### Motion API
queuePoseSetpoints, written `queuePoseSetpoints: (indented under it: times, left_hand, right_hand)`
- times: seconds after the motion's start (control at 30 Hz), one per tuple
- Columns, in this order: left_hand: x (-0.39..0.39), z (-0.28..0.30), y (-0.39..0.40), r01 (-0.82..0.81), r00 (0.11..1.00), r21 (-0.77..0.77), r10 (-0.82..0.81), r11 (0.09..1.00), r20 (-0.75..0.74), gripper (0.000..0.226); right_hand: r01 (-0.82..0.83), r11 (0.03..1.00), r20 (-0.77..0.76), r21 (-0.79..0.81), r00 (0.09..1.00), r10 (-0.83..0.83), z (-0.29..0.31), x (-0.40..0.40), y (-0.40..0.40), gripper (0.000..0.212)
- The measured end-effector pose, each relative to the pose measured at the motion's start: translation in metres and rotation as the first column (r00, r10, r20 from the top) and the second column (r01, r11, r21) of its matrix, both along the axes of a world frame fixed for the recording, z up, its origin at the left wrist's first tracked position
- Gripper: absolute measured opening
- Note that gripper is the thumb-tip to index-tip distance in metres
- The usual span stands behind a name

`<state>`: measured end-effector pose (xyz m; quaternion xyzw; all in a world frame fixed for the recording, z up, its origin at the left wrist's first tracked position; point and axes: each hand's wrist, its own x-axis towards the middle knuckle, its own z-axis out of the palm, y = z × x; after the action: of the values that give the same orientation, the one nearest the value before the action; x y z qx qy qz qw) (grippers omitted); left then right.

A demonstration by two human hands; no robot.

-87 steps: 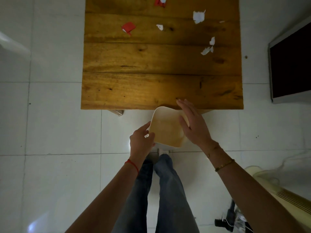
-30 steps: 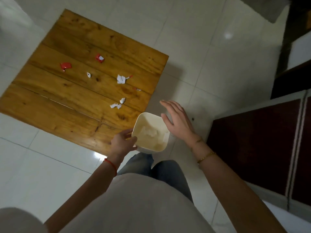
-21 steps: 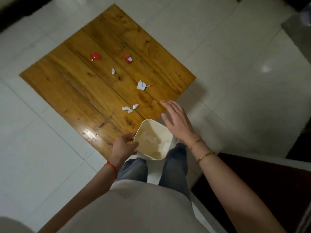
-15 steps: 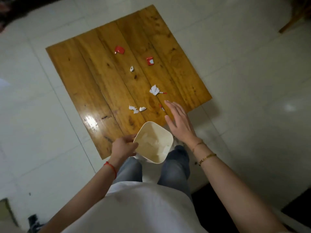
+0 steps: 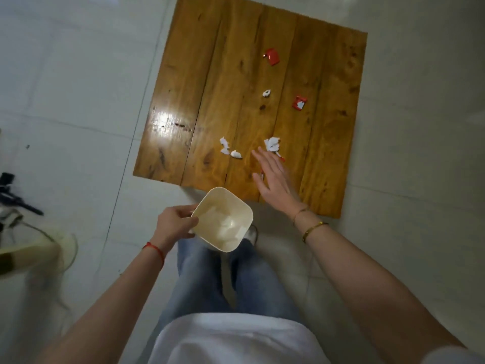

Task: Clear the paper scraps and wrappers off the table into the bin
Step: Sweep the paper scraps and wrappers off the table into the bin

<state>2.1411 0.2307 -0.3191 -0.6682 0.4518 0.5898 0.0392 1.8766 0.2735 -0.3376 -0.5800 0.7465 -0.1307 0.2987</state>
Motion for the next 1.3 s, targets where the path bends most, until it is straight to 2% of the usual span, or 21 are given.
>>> queuePoseSetpoints:
  times: [0.27, 0.4, 0.6, 0.87, 1.03, 1.3]
  left_hand:
    - [0.005, -0.042, 0.016, -0.161, 0.985, -0.041, 0.163, 0.986, 0.062, 0.043]
    - [0.002, -0.068, 0.018, -0.23, 0.97, -0.015, 0.231, 0.973, 0.074, 0.044]
    - [-0.005, -0.108, 0.025, -0.305, 0.951, 0.035, 0.303, 0.952, 0.058, 0.044]
    - [-0.014, -0.141, 0.051, -0.384, 0.923, 0.079, 0.38, 0.92, 0.058, 0.045]
    - [-0.019, -0.155, 0.063, -0.509, 0.86, 0.106, 0.509, 0.854, 0.026, 0.044]
    - [-0.033, -0.163, 0.066, -0.567, 0.819, 0.097, 0.573, 0.818, -0.04, 0.046]
  right_hand:
    - [-0.212, 0.976, -0.018, 0.045, 0.977, 0.213, -0.057, -0.005, -0.064, 0.055]
    - [-0.317, 0.948, -0.037, 0.042, 0.947, 0.319, -0.082, -0.006, -0.092, 0.056]
    - [-0.385, 0.922, -0.06, 0.041, 0.92, 0.387, -0.126, -0.002, -0.117, 0.056]
    - [-0.43, 0.903, -0.044, 0.0, 0.902, 0.43, -0.16, 0.009, -0.105, 0.06]
    - [-0.452, 0.891, -0.011, -0.044, 0.892, 0.452, -0.163, 0.011, -0.097, 0.057]
    - [-0.608, 0.793, 0.047, -0.038, 0.792, 0.609, -0.157, 0.024, -0.033, 0.057]
